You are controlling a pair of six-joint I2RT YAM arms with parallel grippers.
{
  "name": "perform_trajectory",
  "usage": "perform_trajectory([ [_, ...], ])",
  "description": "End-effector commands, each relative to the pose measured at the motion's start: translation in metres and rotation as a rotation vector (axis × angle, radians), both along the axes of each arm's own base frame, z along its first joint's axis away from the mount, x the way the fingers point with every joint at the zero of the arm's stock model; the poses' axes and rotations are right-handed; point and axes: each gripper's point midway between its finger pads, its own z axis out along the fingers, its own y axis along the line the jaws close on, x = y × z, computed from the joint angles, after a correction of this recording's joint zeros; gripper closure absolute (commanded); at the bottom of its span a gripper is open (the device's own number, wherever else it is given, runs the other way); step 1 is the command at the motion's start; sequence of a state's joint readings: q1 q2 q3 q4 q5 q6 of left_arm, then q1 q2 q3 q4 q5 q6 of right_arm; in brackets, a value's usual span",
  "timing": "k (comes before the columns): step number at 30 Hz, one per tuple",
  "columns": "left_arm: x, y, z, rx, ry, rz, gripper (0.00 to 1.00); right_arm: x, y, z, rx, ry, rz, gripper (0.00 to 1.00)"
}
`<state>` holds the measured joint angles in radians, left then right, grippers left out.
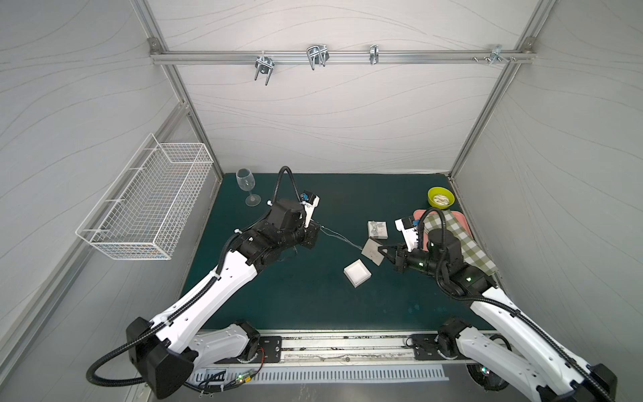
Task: Take the necklace out of the lift-off lid jewelry box
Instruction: Pick up the necklace from the inner lining, then place the necklace at the center of the board.
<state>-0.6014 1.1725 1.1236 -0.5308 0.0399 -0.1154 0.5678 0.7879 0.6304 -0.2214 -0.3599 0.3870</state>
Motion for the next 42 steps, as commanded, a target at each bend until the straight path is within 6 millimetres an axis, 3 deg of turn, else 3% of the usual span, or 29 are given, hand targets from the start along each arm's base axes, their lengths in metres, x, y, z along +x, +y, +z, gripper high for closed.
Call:
perform_trajectory([
  [1, 0.011, -0.01, 0.004, -0.01, 0.025, -0.02, 1.0, -0.008, -0.002, -0.019, -0.03, 0.038, 0.02, 0.95],
  [9, 0.063, -0.049, -0.024, 0.013, 0.099, -0.059, 1.0, -0.009, -0.007, -0.044, -0.065, 0.076, 0.002, 0.95],
  [13, 0.1, -0.068, -0.032, 0.028, 0.101, -0.069, 1.0, -0.007, -0.008, -0.052, -0.082, 0.097, -0.001, 0.95],
  [19, 0.163, -0.076, -0.047, 0.025, 0.101, -0.018, 1.0, -0.004, -0.01, -0.062, -0.094, 0.132, -0.011, 0.95],
  [23, 0.186, -0.084, -0.063, 0.016, 0.102, -0.01, 1.0, -0.003, -0.014, -0.067, -0.106, 0.146, -0.021, 0.95],
  [27, 0.186, -0.085, -0.085, 0.018, 0.148, 0.004, 1.0, -0.001, -0.016, -0.066, -0.108, 0.149, -0.028, 0.95],
  [32, 0.158, -0.071, -0.111, 0.011, 0.217, 0.027, 1.0, 0.001, -0.016, -0.062, -0.099, 0.153, -0.031, 0.94],
  [42, 0.085, -0.006, -0.153, 0.057, 0.297, 0.109, 1.0, -0.006, -0.018, -0.065, -0.064, 0.255, -0.054, 0.91],
])
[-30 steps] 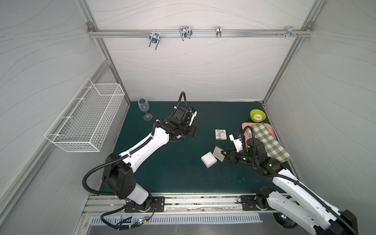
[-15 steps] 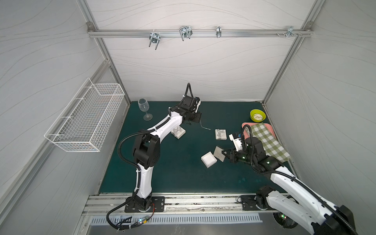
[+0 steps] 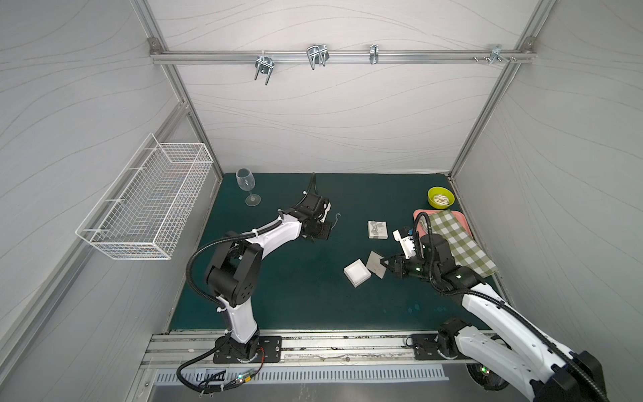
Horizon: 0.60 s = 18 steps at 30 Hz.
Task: Take the necklace out of the lift-off lid jewelry box
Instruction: Place the necklace at the center of the board.
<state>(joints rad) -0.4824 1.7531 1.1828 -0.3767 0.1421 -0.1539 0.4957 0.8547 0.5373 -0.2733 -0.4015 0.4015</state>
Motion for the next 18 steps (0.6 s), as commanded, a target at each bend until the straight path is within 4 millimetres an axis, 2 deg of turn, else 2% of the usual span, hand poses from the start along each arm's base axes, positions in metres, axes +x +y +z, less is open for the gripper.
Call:
perform_trajectory([
  [1, 0.0, 0.014, 0.015, -0.033, -0.073, 0.046, 1.0, -0.005, -0.002, 0.0, 0.022, 0.068, -0.029, 0.91],
  [5, -0.019, 0.034, 0.004, -0.025, -0.06, 0.087, 0.99, -0.006, -0.002, -0.003, 0.062, 0.138, -0.069, 0.9],
  [9, -0.032, 0.047, 0.003, -0.013, -0.052, 0.11, 0.78, -0.009, 0.003, -0.004, 0.122, 0.2, -0.08, 0.9],
  [11, -0.038, 0.05, 0.011, -0.017, -0.059, 0.119, 0.68, -0.01, 0.006, -0.003, 0.154, 0.225, -0.088, 0.9],
  [14, -0.045, 0.057, 0.023, -0.025, -0.075, 0.143, 0.6, -0.01, 0.009, 0.002, 0.206, 0.25, -0.098, 0.89],
  [18, -0.063, 0.058, 0.044, -0.109, -0.081, 0.177, 0.56, -0.009, 0.013, 0.009, 0.262, 0.284, -0.11, 0.89],
])
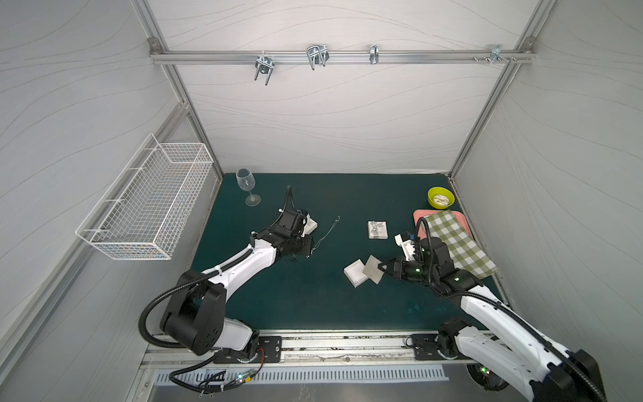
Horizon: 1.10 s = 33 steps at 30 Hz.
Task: Take the necklace out of the lift-off lid jewelry box
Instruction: Place the necklace at the center of the board, then place the inner lining in the jewelry box.
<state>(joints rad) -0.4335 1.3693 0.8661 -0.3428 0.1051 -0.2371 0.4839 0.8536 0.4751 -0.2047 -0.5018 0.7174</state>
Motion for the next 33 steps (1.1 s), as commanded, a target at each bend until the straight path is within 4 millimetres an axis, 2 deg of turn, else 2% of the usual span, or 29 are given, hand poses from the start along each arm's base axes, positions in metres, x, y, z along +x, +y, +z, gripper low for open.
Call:
perform_trajectory([
  [1, -0.015, -0.001, 0.024, -0.111, -0.01, 0.045, 0.56, 0.003, 0.008, 0.019, 0.108, 0.026, -0.023, 0.89],
  [7, -0.049, -0.048, 0.076, -0.594, -0.038, 0.027, 0.47, 0.009, 0.014, 0.029, 0.2, 0.078, -0.064, 0.88],
  [12, -0.078, -0.097, 0.102, -0.743, -0.039, -0.077, 0.37, 0.017, 0.017, 0.041, 0.258, 0.093, -0.096, 0.87],
  [13, -0.082, -0.107, 0.104, -0.764, -0.034, -0.093, 0.32, 0.019, 0.018, 0.045, 0.266, 0.092, -0.102, 0.87],
  [15, -0.087, -0.123, 0.104, -0.798, -0.017, -0.116, 0.29, 0.022, 0.019, 0.051, 0.279, 0.089, -0.107, 0.86],
  [18, -0.088, -0.141, 0.104, -0.859, 0.01, -0.159, 0.32, 0.024, 0.021, 0.059, 0.297, 0.085, -0.109, 0.86],
  [19, -0.087, -0.146, 0.109, -0.894, 0.002, -0.18, 0.35, 0.024, 0.021, 0.059, 0.299, 0.09, -0.109, 0.86],
  [23, -0.084, -0.156, 0.111, -0.927, 0.009, -0.198, 0.37, 0.023, 0.022, 0.063, 0.312, 0.095, -0.108, 0.86],
  [29, -0.084, -0.166, 0.096, -0.93, 0.057, -0.198, 0.36, 0.024, 0.021, 0.067, 0.325, 0.097, -0.116, 0.86],
  [33, -0.086, -0.175, 0.094, -0.943, 0.087, -0.234, 0.35, 0.024, 0.023, 0.067, 0.328, 0.101, -0.11, 0.85],
])
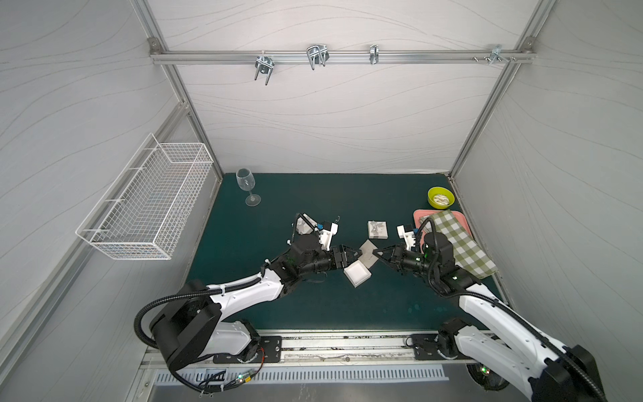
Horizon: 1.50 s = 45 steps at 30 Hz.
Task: Take the necklace out of the lift-off lid jewelry box
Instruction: Place the inner lining in the jewelry box.
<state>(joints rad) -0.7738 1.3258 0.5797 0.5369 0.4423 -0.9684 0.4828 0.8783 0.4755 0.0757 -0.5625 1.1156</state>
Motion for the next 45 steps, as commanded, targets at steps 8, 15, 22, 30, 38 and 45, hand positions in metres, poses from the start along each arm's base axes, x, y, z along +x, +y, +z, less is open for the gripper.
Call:
perform_trajectory([
  [8, 0.003, -0.023, 0.034, -0.14, -0.043, -0.073, 0.52, 0.004, 0.005, 0.023, 0.055, -0.025, 0.006, 0.84],
  [15, 0.008, -0.02, 0.039, -0.189, -0.043, -0.056, 0.86, 0.003, 0.006, 0.024, 0.055, -0.028, 0.024, 0.81],
  [22, 0.008, -0.006, 0.03, -0.114, -0.058, -0.017, 1.0, -0.003, 0.001, 0.019, -0.028, -0.072, 0.051, 0.57],
  [30, 0.001, 0.023, -0.002, 0.145, -0.109, 0.01, 1.0, -0.018, -0.016, 0.009, -0.22, -0.151, 0.111, 0.31],
  [38, 0.005, 0.042, -0.041, 0.393, -0.174, 0.001, 1.0, -0.027, -0.029, -0.013, -0.351, -0.157, 0.153, 0.33],
  [45, 0.006, 0.021, -0.055, 0.409, -0.221, -0.056, 1.0, -0.027, -0.028, -0.033, -0.391, -0.128, 0.188, 0.39],
])
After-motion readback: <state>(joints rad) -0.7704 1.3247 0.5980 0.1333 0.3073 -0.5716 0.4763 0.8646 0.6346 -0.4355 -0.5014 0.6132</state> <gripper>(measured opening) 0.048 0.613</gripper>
